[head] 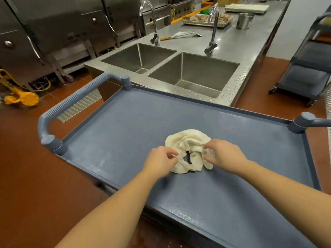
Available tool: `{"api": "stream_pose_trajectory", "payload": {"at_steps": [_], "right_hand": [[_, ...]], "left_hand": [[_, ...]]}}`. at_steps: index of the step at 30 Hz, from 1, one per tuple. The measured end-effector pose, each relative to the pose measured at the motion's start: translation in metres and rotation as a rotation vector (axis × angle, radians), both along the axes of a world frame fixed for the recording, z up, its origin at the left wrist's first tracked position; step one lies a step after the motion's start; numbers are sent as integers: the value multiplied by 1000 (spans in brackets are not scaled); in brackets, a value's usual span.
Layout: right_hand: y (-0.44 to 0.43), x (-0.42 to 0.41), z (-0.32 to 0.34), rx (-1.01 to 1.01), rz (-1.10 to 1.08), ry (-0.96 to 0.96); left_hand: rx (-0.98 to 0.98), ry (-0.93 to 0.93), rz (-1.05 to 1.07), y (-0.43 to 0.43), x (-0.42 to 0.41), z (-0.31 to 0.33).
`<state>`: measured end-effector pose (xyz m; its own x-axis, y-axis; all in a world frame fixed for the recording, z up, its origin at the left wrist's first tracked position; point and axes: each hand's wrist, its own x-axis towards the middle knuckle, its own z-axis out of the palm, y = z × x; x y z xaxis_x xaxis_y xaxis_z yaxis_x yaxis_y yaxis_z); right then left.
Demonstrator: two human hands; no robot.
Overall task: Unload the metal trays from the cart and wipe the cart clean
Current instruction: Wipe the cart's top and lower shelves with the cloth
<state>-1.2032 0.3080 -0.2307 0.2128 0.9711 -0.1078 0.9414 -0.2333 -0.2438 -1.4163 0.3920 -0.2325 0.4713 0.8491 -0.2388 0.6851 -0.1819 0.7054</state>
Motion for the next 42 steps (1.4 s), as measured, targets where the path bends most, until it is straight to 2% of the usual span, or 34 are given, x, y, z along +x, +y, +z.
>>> {"api": "stream_pose_trajectory", "payload": {"at_steps": [2, 6, 9, 12, 18, 25, 30, 34, 36, 38, 40, 41, 42], "right_hand": [[2, -8, -9, -1, 3, -24], [4, -15, -21, 40, -31, -93], [4, -13, -24, 80, -85, -119], [3, -7, -19, 126, -130, -109], [0, 6, 3, 238, -143, -61], [4, 23, 40, 327, -129, -57], [2, 32, 83, 429, -99, -60], [0, 38, 119, 503, -65, -35], [-1, 42, 139, 380, -48, 40], [-4, 46, 155, 80, -11, 83], [-5, 42, 158, -260, 27, 35], [-5, 36, 152, -357, 43, -23], [-3, 28, 141, -369, 51, -88]], "left_hand": [[46, 146, -37, -4, -4, -6], [188, 299, -44, -9, -6, -15], [300, 275, 2, -11, -4, -19], [235, 244, 106, -4, -4, -20], [194, 310, 125, 3, -2, -19], [207, 96, 241, 25, -5, 11], [306, -153, 287, 39, 3, 45], [384, -266, 283, 41, 12, 74], [408, -295, 263, 41, 13, 85], [413, -310, 232, 41, 13, 92], [386, -304, 196, 40, 12, 94], [370, -288, 169, 38, 12, 93], [359, -266, 133, 37, 12, 91]]}}
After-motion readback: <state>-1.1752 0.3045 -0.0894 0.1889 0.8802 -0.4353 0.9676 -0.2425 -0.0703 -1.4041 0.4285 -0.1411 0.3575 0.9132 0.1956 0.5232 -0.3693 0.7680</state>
